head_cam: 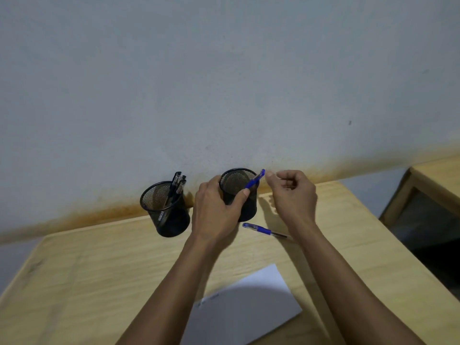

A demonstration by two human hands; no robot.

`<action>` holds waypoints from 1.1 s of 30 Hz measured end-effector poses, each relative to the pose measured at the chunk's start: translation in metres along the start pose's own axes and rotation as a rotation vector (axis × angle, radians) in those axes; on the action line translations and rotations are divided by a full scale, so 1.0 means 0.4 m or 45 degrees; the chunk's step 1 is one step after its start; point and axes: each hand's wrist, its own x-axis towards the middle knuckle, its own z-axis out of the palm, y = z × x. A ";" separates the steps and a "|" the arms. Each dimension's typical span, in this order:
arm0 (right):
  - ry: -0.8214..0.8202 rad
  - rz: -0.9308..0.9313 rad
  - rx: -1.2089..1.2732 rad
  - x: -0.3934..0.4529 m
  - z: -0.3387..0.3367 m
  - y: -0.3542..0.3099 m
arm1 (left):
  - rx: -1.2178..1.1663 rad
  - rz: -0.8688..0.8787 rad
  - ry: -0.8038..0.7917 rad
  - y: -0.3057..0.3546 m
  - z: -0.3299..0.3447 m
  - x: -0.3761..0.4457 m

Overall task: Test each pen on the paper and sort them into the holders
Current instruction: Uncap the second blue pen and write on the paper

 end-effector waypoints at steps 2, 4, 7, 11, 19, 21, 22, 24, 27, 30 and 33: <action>-0.086 -0.076 -0.227 -0.022 -0.038 0.029 | -0.002 -0.015 -0.014 0.000 -0.002 -0.001; -0.329 -0.137 -0.563 -0.055 -0.064 0.060 | 0.000 -0.019 -0.023 -0.001 -0.002 0.000; -0.563 -0.312 -1.075 -0.091 -0.074 0.101 | -0.014 -0.032 -0.038 0.002 -0.003 -0.004; -0.526 -0.401 -1.094 -0.108 -0.074 0.103 | -0.006 -0.089 -0.071 0.002 -0.014 -0.023; -0.689 -0.355 -0.778 -0.185 -0.111 0.042 | -0.089 0.200 -0.106 -0.018 -0.118 -0.161; -0.801 -0.367 -0.623 -0.215 -0.130 0.011 | -0.014 0.333 -0.167 -0.031 -0.147 -0.206; -0.841 -0.381 -0.582 -0.229 -0.139 -0.006 | 0.049 0.390 -0.162 -0.039 -0.161 -0.228; -0.872 -0.390 -0.514 -0.253 -0.155 -0.040 | 0.158 0.458 -0.110 -0.049 -0.186 -0.265; -0.905 -0.297 -0.386 -0.281 -0.183 -0.094 | 0.231 0.496 -0.030 -0.055 -0.218 -0.314; -0.958 -0.069 -0.003 -0.305 -0.219 -0.135 | 0.143 0.419 0.011 -0.049 -0.251 -0.365; -0.873 0.089 0.342 -0.343 -0.223 -0.146 | -0.026 0.241 0.020 -0.036 -0.269 -0.410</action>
